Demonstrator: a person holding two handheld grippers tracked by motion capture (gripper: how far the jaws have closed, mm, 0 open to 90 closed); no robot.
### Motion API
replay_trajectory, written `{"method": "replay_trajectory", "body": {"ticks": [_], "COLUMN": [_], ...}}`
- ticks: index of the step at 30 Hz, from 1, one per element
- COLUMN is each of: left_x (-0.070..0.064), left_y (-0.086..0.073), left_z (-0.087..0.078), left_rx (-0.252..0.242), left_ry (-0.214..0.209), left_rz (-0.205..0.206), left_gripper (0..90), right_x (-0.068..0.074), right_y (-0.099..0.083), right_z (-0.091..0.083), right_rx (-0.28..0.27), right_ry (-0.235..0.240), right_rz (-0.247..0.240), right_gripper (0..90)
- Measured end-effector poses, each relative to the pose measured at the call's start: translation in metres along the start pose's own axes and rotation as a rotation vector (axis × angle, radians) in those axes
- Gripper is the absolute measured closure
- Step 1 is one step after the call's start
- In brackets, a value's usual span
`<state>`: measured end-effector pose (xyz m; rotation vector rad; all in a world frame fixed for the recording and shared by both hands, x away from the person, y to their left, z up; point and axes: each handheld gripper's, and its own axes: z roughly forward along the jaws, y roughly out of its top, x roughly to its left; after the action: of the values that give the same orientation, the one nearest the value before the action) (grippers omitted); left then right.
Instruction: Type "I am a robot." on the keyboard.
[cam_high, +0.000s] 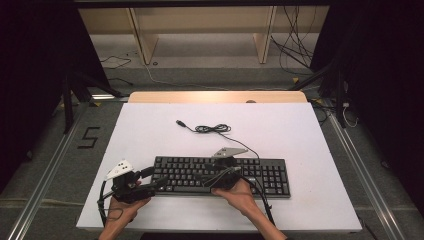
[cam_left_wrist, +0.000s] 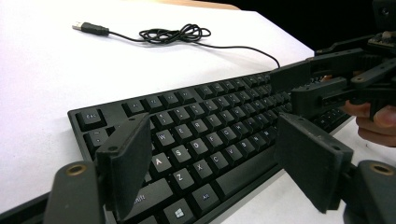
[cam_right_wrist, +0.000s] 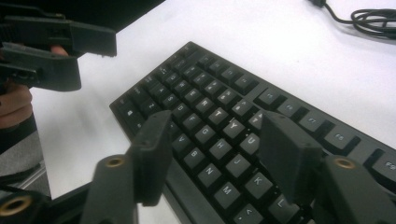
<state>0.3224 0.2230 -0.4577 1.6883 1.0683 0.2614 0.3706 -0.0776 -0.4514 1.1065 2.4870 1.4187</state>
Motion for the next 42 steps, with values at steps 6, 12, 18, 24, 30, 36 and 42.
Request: {"method": "replay_trajectory", "body": {"ticks": [6,12,18,24,30,36,42], "left_x": [0.0,-0.001,-0.001,-0.003,-0.003,-0.003,-0.003], "left_y": [0.0,0.0,0.0,0.0,-0.001,-0.001,-0.001], "left_z": [0.001,0.001,0.001,0.001,0.002,0.002,0.002], "left_rx": [0.004,0.003,0.002,-0.001,-0.002,0.001,0.002], "left_ry": [-0.003,-0.003,-0.007,-0.011,-0.017,-0.018,-0.019], "left_rz": [0.008,0.014,0.03,0.039,0.042,0.044,0.043], "left_gripper": [26.5,26.0,25.4,25.1,25.0,25.0,24.9], "right_x": [0.006,0.012,0.016,0.016,0.016,0.016,0.016], "right_y": [-0.003,-0.005,-0.008,-0.009,-0.011,-0.012,-0.014], "right_z": [0.007,0.014,0.023,0.028,0.033,0.037,0.04], "right_rx": [0.024,0.045,0.078,0.092,0.106,0.114,0.129], "right_ry": [0.004,0.011,0.014,0.002,-0.002,-0.009,-0.015], "right_rz": [-0.021,-0.032,-0.055,-0.055,-0.055,-0.058,-0.063], "right_gripper": [63.7,77.9,89.4,90.0,90.0,90.0,90.0]}}
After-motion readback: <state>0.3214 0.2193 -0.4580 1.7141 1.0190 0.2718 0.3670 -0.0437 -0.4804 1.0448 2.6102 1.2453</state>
